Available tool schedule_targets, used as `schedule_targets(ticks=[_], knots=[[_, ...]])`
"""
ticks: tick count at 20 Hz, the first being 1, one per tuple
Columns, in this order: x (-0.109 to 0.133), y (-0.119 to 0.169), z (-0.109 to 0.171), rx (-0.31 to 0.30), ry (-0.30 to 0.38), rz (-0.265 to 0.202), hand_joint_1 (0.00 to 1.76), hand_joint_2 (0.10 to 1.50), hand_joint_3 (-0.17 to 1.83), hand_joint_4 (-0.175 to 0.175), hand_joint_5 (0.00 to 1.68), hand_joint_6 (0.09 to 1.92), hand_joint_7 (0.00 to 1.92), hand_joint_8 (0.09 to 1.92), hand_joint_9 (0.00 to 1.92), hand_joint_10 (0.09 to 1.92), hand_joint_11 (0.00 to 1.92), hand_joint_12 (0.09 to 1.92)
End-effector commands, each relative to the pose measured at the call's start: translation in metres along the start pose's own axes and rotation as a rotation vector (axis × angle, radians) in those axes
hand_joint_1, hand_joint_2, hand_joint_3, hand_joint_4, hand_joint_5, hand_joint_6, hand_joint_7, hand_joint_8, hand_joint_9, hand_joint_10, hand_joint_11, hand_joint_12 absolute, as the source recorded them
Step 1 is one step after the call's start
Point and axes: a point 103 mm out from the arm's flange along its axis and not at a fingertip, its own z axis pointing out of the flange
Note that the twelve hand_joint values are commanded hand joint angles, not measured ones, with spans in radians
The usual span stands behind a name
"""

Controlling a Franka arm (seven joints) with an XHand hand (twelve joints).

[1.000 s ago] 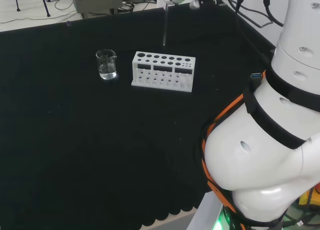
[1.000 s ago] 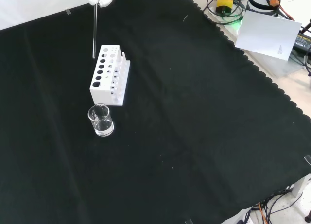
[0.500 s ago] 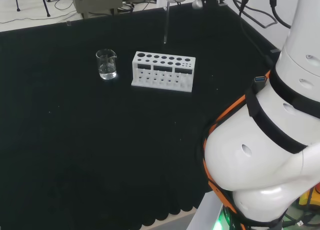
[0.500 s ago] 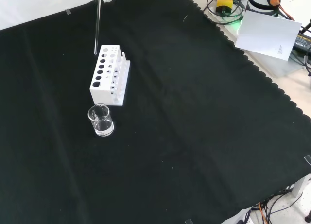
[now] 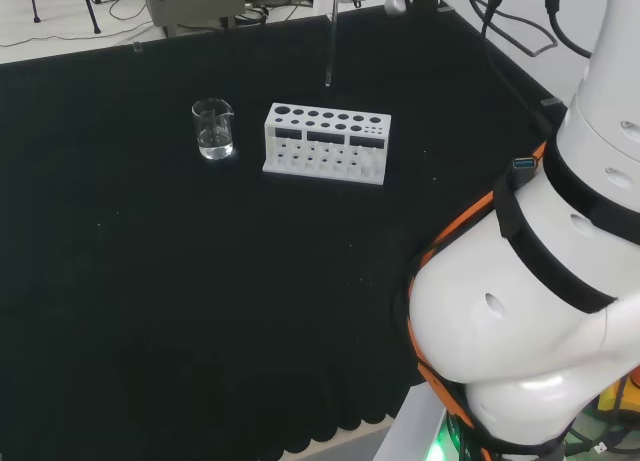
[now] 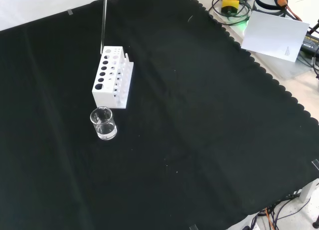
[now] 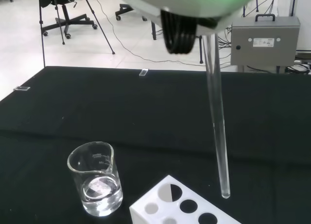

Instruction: Put the glass rod back on the white test tube rack.

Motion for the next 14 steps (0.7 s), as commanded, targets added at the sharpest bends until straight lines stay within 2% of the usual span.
schedule_targets(ticks=[1,14], knots=[[0.003,0.003,0.015,0.035,0.014,-0.007,1.31,0.67,0.72,-0.175,1.18,0.57,1.20,1.11,1.72,0.87,1.71,0.88],[0.002,0.002,0.028,0.045,0.037,-0.015,1.31,0.67,0.73,-0.175,1.18,0.58,1.21,1.11,1.72,0.87,1.71,0.88]])
